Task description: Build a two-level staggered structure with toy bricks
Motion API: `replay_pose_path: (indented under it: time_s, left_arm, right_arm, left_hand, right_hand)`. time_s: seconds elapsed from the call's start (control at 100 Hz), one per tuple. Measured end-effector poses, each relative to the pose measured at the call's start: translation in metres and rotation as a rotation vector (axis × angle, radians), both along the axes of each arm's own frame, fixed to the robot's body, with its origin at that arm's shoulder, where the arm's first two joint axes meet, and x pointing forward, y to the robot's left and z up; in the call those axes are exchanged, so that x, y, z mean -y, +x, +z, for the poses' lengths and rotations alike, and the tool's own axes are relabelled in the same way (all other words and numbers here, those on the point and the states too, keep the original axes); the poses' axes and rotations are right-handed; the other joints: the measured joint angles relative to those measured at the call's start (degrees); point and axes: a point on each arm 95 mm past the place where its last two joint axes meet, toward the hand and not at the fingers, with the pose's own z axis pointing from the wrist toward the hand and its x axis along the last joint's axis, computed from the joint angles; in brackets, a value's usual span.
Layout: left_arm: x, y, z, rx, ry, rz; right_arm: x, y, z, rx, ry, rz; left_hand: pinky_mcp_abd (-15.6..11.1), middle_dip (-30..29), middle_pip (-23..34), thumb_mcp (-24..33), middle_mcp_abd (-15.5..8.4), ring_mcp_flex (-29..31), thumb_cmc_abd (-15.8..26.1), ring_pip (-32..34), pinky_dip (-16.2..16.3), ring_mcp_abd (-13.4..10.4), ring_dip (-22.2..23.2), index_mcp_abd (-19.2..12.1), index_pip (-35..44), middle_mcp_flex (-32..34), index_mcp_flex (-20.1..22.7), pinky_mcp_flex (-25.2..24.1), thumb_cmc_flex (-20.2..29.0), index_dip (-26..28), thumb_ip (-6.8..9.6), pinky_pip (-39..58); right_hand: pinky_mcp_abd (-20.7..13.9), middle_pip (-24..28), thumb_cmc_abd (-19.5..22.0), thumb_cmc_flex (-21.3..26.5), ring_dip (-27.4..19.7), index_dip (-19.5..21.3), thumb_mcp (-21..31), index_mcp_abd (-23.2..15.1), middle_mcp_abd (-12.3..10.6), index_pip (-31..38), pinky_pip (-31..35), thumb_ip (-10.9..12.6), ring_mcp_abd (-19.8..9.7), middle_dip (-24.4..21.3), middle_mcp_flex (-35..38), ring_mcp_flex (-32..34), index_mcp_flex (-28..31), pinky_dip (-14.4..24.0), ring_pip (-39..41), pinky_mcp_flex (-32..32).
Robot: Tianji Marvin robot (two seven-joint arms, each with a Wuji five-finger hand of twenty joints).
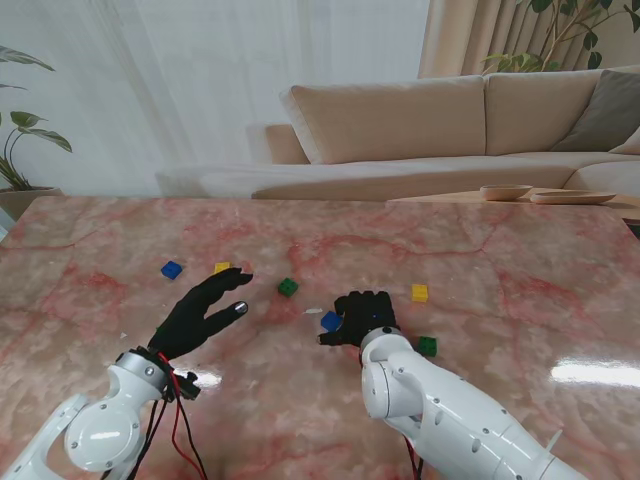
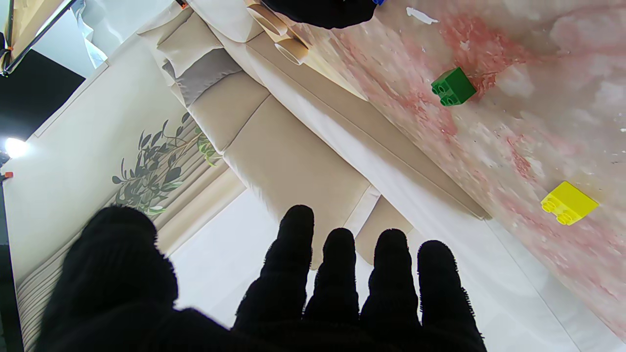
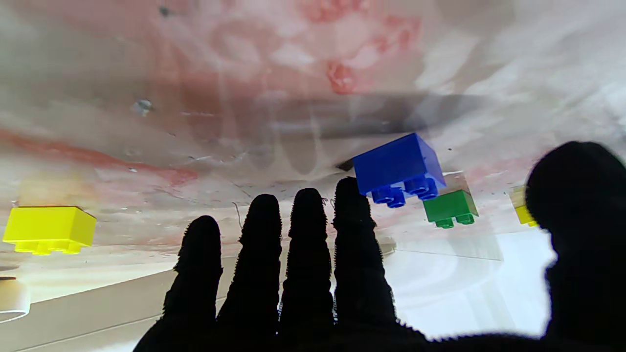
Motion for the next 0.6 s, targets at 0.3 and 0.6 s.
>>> replay_pose_path:
  time_s: [0.3,0.6]
  left_arm:
    - [-0.0007,-0.0002,-0.0004,-0.004,0.002,-0.002]
    - [-0.0026,-0.0010,-0.0012,-0.010,0.005,-0.001]
  right_arm:
    - [-0.0018,0.0019,-0.0061,0.027,0.002,0.012]
    - [-0.0079,0.0054,-0.0069,0.052,0.006,0.022]
  left_hand:
    - [0.0,0.0,0.0,0.0,0.0,0.0,0.0,0.0,0.0,0.0,0.0,0.0,0.0,0.0,0.0,0.0,0.0,0.0,0.00,0.0]
    - [0.0,0.0,0.0,0.0,0.0,0.0,0.0,0.0,0.0,0.0,0.0,0.0,0.0,0.0,0.0,0.0,0.9,0.0,0.00,-0.5]
  right_hand:
    - [-0.1,1.1,-0.4,4.3,0.0,3.4,-4.2,-1.0,-1.0,2.2,1.4,0.0,0.0,0.5,1.2,0.1,0.6,0.0,0.6,0.8]
    - [-0.6,3.8,1.9,11.4,1.6,3.4,-7.8,-4.7,-3.2,5.5,5.1,0.0,-1.6,1.3,9.4,4.5,5.6,0.0,5.5,3.1]
